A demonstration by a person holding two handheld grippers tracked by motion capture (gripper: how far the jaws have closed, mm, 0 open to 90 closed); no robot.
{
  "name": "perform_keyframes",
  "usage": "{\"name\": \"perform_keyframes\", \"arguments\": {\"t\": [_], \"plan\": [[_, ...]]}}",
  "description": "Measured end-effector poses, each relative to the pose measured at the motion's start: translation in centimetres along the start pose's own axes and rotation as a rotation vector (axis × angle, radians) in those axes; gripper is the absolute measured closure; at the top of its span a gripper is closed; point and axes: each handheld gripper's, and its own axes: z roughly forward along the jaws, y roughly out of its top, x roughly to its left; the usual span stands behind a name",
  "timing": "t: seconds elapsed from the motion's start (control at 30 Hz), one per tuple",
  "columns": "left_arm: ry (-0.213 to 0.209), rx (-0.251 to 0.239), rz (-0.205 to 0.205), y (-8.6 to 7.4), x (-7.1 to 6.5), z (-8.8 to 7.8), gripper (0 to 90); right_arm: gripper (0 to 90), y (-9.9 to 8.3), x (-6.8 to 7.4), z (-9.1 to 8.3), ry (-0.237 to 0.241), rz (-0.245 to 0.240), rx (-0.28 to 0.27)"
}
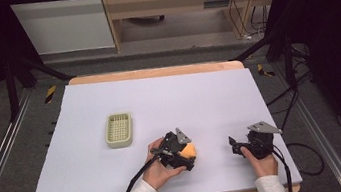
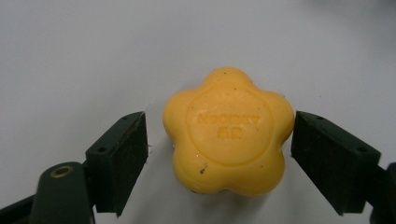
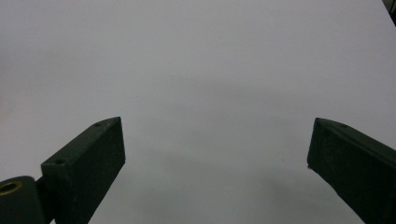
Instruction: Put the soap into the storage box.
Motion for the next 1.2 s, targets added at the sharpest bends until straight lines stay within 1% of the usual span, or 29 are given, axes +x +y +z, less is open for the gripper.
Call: {"name": "perform_keyframes", "arguments": {"t": [0.1, 0.13, 0.27, 0.3, 0.37, 0.53, 0.57, 0.73, 0.9, 0.93, 1.2], "plan": [[-0.006, -0.001, -0.004, 0.0, 0.0, 0.1, 18.9, 4.7, 0.0, 0.0, 0.0, -0.002, -0.003, -0.001], [-0.005, 0.001, 0.000, 0.0, -0.1, 0.2, 19.2, 4.7, 0.0, 0.0, 0.0, -0.002, -0.003, 0.000], [-0.004, 0.023, 0.010, 0.0, -0.1, 0.4, 19.4, 4.7, 0.0, 0.0, 0.0, -0.001, -0.002, 0.000], [-0.005, 0.021, 0.004, 0.0, -0.1, 0.5, 19.4, 4.7, 0.0, 0.0, 0.0, -0.002, -0.002, 0.000], [-0.009, 0.035, 0.012, 0.0, 0.0, 0.7, 19.4, 4.7, 0.0, 0.0, 0.0, -0.001, -0.003, 0.000], [-0.012, 0.048, 0.020, 0.1, 0.0, 0.9, 19.3, 4.7, 0.0, 0.0, 0.0, -0.001, -0.003, 0.000], [-0.014, 0.045, 0.013, 0.1, 0.0, 1.0, 19.3, 4.7, 0.0, 0.0, 0.0, -0.001, -0.002, 0.000], [-0.014, 0.057, 0.022, 0.1, 0.0, 1.2, 20.3, 4.7, 0.0, 0.0, 0.0, 0.000, -0.002, 0.002], [-0.030, 0.061, 0.019, 0.1, 0.1, 1.4, 22.1, 4.7, 0.0, 0.0, 0.0, -0.001, -0.002, 0.001], [-0.030, 0.061, 0.019, 0.1, 0.1, 1.4, 23.3, 4.7, 0.0, 0.0, 0.0, -0.001, -0.002, 0.001], [-0.024, 0.074, 0.016, 0.2, 0.0, 1.4, 24.4, 4.8, 0.0, 0.0, 0.0, -0.001, -0.002, 0.002]]}}
